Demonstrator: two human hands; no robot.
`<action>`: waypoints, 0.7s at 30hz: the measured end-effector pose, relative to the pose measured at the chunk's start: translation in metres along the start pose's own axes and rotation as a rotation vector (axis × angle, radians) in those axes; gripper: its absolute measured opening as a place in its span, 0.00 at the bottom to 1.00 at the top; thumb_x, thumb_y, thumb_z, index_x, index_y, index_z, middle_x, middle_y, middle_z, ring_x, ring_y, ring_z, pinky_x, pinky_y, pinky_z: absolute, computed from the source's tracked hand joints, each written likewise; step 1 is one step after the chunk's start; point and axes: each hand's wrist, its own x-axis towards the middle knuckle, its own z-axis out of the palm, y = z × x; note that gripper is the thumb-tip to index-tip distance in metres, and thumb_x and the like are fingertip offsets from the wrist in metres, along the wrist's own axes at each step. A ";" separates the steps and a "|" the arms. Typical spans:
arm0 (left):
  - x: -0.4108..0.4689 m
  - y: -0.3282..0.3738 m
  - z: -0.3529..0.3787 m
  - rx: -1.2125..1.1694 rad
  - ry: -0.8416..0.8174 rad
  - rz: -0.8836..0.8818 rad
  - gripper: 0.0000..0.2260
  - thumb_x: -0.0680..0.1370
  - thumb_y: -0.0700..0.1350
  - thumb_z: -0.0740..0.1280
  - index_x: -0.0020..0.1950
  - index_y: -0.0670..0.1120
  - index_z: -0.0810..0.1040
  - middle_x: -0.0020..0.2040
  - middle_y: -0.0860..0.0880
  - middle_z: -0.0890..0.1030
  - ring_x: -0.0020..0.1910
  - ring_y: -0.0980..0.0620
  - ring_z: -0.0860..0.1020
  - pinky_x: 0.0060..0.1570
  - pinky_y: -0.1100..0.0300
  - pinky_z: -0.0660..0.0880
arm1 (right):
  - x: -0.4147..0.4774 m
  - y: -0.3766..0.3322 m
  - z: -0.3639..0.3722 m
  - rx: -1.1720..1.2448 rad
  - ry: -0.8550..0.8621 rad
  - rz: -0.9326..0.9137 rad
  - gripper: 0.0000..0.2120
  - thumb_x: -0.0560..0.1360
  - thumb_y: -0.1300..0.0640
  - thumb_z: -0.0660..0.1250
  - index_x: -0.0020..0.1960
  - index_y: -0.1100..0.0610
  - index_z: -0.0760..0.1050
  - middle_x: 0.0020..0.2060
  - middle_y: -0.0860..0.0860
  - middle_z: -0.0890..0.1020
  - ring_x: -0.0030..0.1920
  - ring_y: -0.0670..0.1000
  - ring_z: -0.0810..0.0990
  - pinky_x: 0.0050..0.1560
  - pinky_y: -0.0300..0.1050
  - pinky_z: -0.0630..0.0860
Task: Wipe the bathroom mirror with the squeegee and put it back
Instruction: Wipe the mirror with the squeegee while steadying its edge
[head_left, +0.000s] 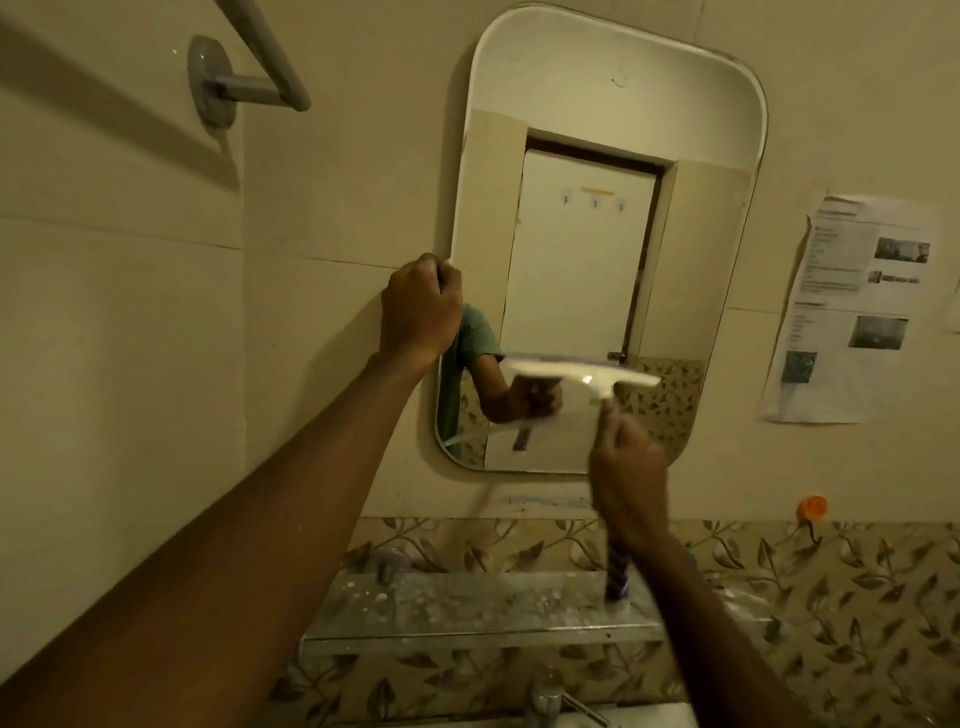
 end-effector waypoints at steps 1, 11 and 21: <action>-0.001 -0.001 0.002 0.018 0.007 -0.010 0.14 0.81 0.45 0.56 0.47 0.39 0.78 0.43 0.44 0.79 0.39 0.54 0.71 0.39 0.62 0.63 | 0.018 0.000 -0.012 0.003 0.047 -0.002 0.22 0.83 0.50 0.51 0.37 0.58 0.73 0.28 0.58 0.76 0.26 0.54 0.73 0.24 0.49 0.72; -0.013 -0.012 0.013 0.015 0.061 -0.038 0.12 0.81 0.46 0.56 0.50 0.41 0.77 0.46 0.43 0.80 0.42 0.52 0.72 0.43 0.60 0.67 | -0.038 0.066 0.004 -0.129 -0.047 0.093 0.22 0.83 0.51 0.51 0.32 0.54 0.68 0.24 0.50 0.70 0.23 0.46 0.67 0.22 0.32 0.61; -0.014 -0.010 0.011 0.022 0.042 -0.047 0.13 0.81 0.45 0.55 0.52 0.39 0.77 0.48 0.42 0.80 0.45 0.49 0.74 0.44 0.58 0.67 | 0.037 0.069 -0.029 -0.051 0.167 0.154 0.26 0.83 0.45 0.49 0.38 0.60 0.74 0.29 0.58 0.78 0.25 0.58 0.76 0.26 0.52 0.77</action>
